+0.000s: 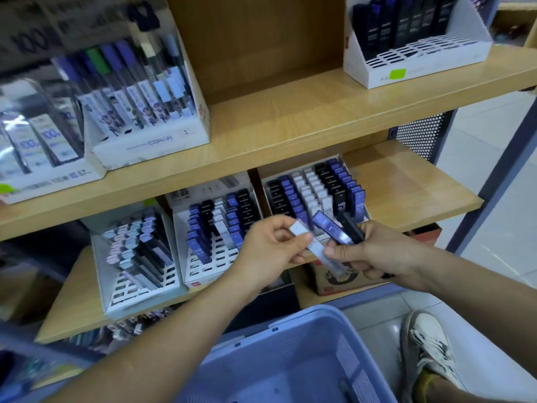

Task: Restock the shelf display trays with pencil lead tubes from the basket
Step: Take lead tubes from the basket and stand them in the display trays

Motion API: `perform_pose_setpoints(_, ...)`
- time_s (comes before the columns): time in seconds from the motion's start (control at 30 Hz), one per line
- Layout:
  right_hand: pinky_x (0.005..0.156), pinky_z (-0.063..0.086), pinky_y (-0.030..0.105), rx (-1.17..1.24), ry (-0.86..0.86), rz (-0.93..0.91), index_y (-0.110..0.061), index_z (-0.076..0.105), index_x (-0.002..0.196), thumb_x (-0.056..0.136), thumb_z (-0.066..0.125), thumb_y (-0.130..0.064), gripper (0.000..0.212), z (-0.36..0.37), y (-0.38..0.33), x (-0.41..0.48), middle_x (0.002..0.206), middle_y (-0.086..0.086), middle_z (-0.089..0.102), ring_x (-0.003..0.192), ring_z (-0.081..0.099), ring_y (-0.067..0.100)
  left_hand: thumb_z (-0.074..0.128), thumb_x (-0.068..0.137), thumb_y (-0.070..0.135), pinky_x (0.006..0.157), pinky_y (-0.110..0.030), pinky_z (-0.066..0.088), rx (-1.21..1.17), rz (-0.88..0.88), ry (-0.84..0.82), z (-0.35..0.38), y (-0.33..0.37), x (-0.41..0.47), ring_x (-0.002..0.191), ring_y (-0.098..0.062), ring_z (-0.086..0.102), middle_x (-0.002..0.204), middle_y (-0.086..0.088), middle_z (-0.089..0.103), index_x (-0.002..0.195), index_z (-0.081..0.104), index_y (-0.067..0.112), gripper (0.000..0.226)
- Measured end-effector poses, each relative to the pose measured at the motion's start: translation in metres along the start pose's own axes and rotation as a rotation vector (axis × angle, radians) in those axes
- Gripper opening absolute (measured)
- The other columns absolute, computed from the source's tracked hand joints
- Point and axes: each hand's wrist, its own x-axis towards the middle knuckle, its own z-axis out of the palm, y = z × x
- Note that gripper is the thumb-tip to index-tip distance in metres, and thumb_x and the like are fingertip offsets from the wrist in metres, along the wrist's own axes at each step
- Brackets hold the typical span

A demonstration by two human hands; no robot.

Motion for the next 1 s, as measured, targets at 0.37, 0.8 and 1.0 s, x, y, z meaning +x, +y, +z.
perform_pose_setpoints(0.37,0.032,0.024,0.017,0.029,0.020,0.117,-0.010,0.062,0.112,0.100,0.054,-0.020,0.018,0.042,-0.012,0.014,0.074,0.008,0.065,0.048,0.053,0.016,0.062,0.092,0.016,0.068,-0.044,0.056,0.747,0.095,0.310,-0.142,-0.028,-0.004,0.070,-0.033,0.066,0.073,-0.016,0.068,0.093,0.060,0.026,0.010)
perform_pose_setpoints(0.8,0.036,0.021,0.017,0.031,-0.048,0.075,-0.005,0.061,0.112,0.099,0.055,-0.018,0.020,0.067,-0.018,0.030,0.072,0.010,0.067,0.047,0.050,0.016,0.055,0.097,0.018,0.062,-0.024,0.037,0.954,0.227,0.177,-0.133,-0.052,0.018,0.053,-0.007,0.047,0.068,0.000,0.058,0.104,0.069,0.015,0.016)
perform_pose_setpoints(1.0,0.032,0.019,0.016,0.136,-0.059,0.121,0.001,0.066,0.111,0.098,0.053,-0.013,0.022,0.074,-0.020,0.028,0.071,0.005,0.061,0.048,0.048,0.014,0.051,0.096,0.007,0.085,-0.040,0.050,1.128,0.345,0.175,-0.125,-0.060,0.026,0.102,-0.032,0.058,0.110,-0.014,0.063,0.123,0.061,0.007,0.028)
